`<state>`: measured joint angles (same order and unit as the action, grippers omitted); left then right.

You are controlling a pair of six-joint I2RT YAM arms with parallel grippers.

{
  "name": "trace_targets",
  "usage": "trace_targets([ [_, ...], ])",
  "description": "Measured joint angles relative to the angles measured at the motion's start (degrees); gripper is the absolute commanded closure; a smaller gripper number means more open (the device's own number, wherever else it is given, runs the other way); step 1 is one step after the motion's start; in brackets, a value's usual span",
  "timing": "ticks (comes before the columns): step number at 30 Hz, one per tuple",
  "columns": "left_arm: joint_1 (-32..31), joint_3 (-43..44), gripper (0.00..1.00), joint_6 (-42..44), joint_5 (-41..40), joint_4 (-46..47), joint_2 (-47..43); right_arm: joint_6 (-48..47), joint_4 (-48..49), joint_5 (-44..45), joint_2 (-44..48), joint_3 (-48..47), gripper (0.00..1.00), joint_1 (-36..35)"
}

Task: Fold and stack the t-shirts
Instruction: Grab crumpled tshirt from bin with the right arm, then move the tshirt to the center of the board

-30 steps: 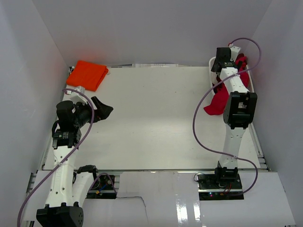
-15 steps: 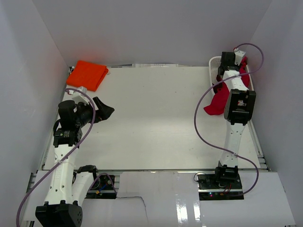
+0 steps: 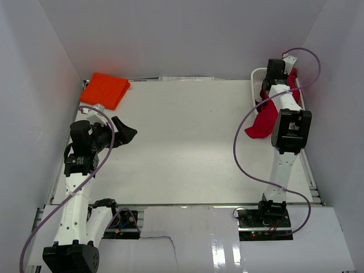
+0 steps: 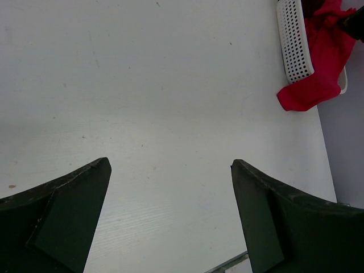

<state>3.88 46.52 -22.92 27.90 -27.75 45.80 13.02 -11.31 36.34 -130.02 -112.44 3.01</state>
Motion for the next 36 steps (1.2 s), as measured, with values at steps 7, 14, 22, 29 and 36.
trace_targets([
  [7,-0.3,0.0,0.02,0.0,0.0,0.0,-0.3,-4.7,3.8,0.0,13.0,8.7,0.92,-5.3],
  [14,-0.4,0.0,0.02,0.0,0.0,0.0,-1.6,-11.3,6.9,0.3,26.4,12.0,0.92,-15.3],
  [22,-0.4,-0.1,0.02,0.0,0.0,0.0,-1.6,-9.9,-1.9,-11.9,37.0,7.2,0.92,-19.3],
  [29,-0.4,-0.1,0.02,0.0,0.0,0.0,-1.6,-4.3,-11.8,-31.5,42.8,2.3,0.92,-20.7],
  [36,-0.4,-0.1,0.02,0.0,0.2,0.1,-1.4,1.2,-18.1,-49.1,48.3,6.5,0.92,-23.7],
])
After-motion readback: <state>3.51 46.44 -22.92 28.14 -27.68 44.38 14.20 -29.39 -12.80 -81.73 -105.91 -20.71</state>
